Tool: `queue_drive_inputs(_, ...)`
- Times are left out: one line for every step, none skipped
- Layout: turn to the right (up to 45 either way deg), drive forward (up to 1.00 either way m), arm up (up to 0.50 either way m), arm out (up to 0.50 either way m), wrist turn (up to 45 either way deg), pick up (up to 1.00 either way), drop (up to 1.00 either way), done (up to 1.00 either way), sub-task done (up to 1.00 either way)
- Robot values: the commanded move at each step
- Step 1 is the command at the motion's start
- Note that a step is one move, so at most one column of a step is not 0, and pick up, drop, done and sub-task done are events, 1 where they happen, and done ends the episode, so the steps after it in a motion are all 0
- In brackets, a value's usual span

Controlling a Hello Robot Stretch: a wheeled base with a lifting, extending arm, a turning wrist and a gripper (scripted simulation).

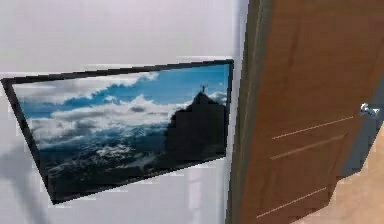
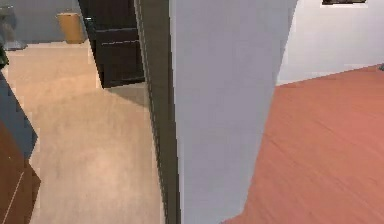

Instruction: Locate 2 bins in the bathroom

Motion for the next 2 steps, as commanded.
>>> queue_drive_inputs(0.0,0.35,0.00,0.00,0.0,0.00,0.00,0.00,0.00)
queue_drive_inputs(45.0,0.00,0.00,0.00,0.0,0.00,0.00,0.00,0.00)
